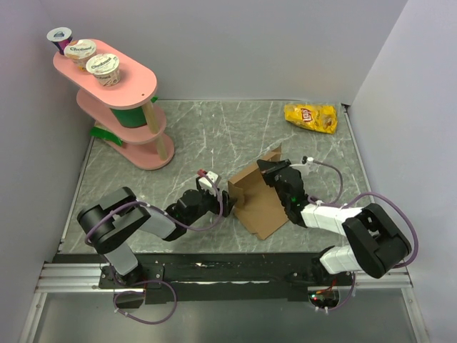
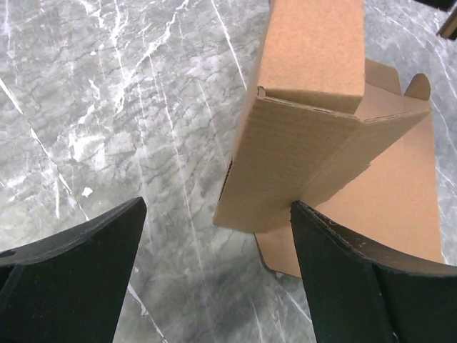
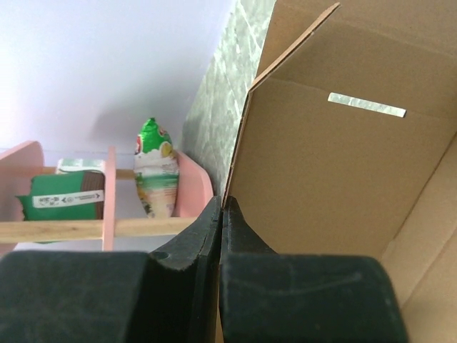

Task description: Fold the paper box

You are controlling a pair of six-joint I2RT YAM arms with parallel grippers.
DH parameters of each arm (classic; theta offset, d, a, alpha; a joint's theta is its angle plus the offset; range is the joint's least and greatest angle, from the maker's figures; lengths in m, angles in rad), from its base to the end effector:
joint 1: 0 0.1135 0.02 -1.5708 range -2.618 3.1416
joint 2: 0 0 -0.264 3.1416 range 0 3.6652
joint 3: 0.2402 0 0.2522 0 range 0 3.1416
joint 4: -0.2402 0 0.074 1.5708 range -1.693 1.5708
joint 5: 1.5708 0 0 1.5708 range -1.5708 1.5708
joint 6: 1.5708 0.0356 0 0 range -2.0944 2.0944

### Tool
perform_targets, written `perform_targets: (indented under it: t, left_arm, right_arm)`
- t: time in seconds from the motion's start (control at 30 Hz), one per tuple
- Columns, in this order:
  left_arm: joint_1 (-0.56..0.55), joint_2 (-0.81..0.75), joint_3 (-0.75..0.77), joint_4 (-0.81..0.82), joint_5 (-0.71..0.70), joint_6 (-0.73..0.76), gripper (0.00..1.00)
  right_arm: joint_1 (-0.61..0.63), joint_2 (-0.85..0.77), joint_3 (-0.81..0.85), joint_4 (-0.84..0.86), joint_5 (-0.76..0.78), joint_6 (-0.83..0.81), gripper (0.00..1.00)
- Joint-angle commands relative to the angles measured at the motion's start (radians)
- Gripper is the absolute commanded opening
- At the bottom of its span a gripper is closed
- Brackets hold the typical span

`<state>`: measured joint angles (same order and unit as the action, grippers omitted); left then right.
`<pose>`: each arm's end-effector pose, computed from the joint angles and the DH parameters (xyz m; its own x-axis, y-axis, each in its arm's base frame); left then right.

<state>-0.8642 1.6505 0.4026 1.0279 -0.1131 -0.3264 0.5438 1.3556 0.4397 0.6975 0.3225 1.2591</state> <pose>0.1864 -0.2122 0.1395 -0.3536 -0.0765 -0.9323 0.6027 0.7436 -0.2896 0.2331 0.1278 0.1903 -0.2719 0.8905 -0.3647 0.1072 0.4047 0.9081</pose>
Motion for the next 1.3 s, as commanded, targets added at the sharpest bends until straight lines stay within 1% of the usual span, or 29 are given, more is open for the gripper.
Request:
perform_targets:
  t: [0.0, 0.17, 0.27, 0.37, 0.6, 0.73, 0.83, 1.0, 1.27]
  left_arm:
    - [-0.015, 0.015, 0.051, 0.095, -0.08, 0.038, 0.89]
    - [-0.035, 0.038, 0.061, 0.118, -0.134, 0.053, 0.89]
    - [-0.051, 0.045, 0.054, 0.158, -0.189, 0.059, 0.89]
    - [-0.07, 0.057, 0.047, 0.207, -0.236, 0.069, 0.91]
    - [-0.099, 0.091, 0.064, 0.257, -0.263, 0.089, 0.94]
    - [-0.102, 0.089, 0.071, 0.27, -0.254, 0.092, 0.96]
    - [-0.102, 0.089, 0.081, 0.273, -0.25, 0.096, 0.96]
    - [-0.102, 0.091, 0.084, 0.296, -0.257, 0.093, 0.96]
    - [-0.104, 0.086, 0.078, 0.325, -0.177, 0.084, 0.97]
  right_arm:
    - [0.015, -0.009, -0.078, 0.06, 0.007, -0.038, 0.0]
    - [0.018, -0.009, -0.125, 0.148, 0.016, -0.063, 0.0]
    - [0.021, -0.003, -0.153, 0.187, 0.02, -0.07, 0.0]
    - [0.022, 0.002, -0.167, 0.18, 0.023, -0.058, 0.0]
    - [0.031, 0.004, -0.159, 0.157, 0.032, -0.056, 0.0]
    - [0.036, 0.01, -0.165, 0.174, 0.039, -0.058, 0.0]
    - [0.038, 0.028, -0.182, 0.229, 0.039, -0.063, 0.0]
    - [0.038, 0.045, -0.2, 0.267, 0.036, -0.066, 0.0]
    - [0.039, 0.034, -0.196, 0.244, 0.043, -0.073, 0.0]
